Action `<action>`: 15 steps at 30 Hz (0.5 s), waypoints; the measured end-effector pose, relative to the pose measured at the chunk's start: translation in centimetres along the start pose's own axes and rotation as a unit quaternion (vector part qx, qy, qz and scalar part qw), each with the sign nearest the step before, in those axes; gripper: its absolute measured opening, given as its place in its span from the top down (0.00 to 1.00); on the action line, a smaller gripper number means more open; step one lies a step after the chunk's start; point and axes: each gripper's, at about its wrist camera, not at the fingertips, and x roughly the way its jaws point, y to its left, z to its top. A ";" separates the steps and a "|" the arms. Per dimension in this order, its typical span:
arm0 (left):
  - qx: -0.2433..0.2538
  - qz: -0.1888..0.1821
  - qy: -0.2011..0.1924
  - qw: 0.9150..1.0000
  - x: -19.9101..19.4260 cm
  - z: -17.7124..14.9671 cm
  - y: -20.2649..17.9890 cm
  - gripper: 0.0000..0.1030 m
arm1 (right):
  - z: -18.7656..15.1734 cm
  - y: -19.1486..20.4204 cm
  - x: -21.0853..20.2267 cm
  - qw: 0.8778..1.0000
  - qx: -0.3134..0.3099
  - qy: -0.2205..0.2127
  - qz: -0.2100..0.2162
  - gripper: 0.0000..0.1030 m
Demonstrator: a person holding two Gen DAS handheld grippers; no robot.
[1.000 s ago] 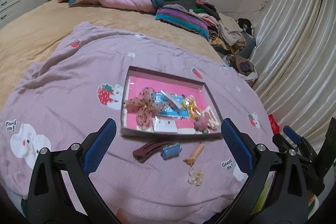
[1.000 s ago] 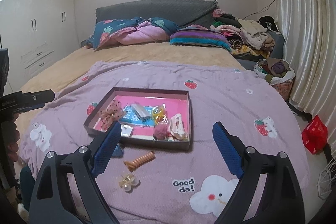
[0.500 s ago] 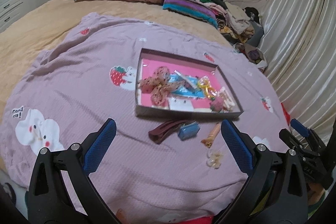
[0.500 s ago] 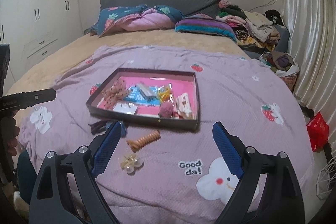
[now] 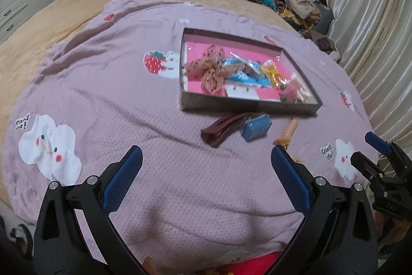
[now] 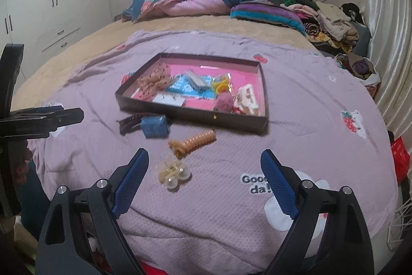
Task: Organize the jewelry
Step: 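Withdraw both open tools from the tray toward the remaining items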
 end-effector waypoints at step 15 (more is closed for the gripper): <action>0.027 0.018 0.031 0.999 3.8 -0.6 -0.9 0.09 | -1.6 1.2 3.5 0.999 -0.018 0.039 0.016 0.15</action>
